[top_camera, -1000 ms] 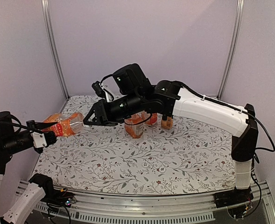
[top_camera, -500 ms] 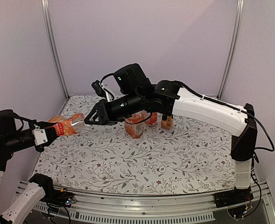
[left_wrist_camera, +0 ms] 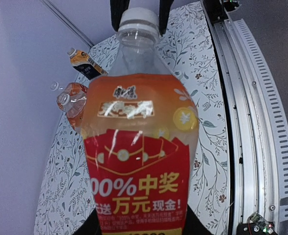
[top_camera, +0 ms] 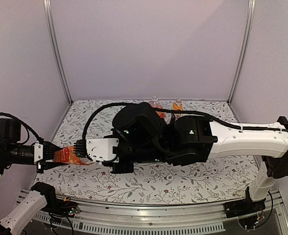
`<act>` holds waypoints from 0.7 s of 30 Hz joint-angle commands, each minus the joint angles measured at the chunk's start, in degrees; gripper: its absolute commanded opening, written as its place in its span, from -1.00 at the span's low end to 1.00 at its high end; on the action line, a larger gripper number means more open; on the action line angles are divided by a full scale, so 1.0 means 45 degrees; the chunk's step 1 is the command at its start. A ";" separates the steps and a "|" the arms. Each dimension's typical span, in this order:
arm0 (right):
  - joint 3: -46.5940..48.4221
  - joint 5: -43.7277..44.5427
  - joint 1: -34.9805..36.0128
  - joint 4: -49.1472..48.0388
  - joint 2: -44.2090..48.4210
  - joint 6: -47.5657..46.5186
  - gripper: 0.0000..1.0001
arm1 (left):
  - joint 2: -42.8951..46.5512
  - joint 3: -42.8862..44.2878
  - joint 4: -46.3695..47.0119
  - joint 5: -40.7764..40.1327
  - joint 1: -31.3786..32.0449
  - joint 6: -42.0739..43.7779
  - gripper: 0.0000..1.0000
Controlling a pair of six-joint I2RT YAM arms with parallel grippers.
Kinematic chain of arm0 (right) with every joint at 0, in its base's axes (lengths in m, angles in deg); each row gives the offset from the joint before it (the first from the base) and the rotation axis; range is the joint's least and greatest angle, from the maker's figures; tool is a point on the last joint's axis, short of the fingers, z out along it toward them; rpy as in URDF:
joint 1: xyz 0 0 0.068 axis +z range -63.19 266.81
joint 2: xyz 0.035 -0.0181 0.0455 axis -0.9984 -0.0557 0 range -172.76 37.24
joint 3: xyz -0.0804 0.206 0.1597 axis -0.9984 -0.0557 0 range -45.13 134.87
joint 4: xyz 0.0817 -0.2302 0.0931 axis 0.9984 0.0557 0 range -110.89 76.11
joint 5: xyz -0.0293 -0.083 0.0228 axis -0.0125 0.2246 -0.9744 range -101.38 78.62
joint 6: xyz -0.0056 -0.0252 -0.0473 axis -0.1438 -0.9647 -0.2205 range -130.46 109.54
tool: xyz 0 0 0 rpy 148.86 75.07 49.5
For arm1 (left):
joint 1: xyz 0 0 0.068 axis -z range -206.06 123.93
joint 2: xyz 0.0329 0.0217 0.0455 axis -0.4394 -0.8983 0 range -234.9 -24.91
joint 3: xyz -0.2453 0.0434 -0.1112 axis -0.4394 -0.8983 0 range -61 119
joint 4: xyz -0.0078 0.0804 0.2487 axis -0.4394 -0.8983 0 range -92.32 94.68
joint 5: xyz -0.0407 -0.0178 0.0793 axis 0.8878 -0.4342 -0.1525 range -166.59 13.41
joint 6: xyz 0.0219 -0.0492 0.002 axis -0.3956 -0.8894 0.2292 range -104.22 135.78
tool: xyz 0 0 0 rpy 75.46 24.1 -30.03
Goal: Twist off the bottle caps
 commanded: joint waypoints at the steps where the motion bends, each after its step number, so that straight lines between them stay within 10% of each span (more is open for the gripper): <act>1: -0.1018 0.2183 0.0792 -0.0756 0.0245 -0.6014 -1.00 | -0.0051 0.0390 -0.0317 0.0721 0.0045 0.0391 -0.76; 5: -0.1047 0.3301 0.0816 -0.1480 0.0074 -0.6873 -0.94 | -0.0001 0.0254 -0.0373 0.0638 0.0048 0.0581 -0.76; 11: -0.1714 0.3914 0.0801 -0.2700 0.0454 -0.5583 0.92 | -0.0302 0.0298 -0.0022 0.0260 0.0041 0.0081 -0.76; 21: -0.0848 -0.0967 -0.1118 -0.1516 0.1553 0.2956 0.97 | 0.0408 -0.0498 0.3400 -0.2339 0.0050 -0.2035 -0.77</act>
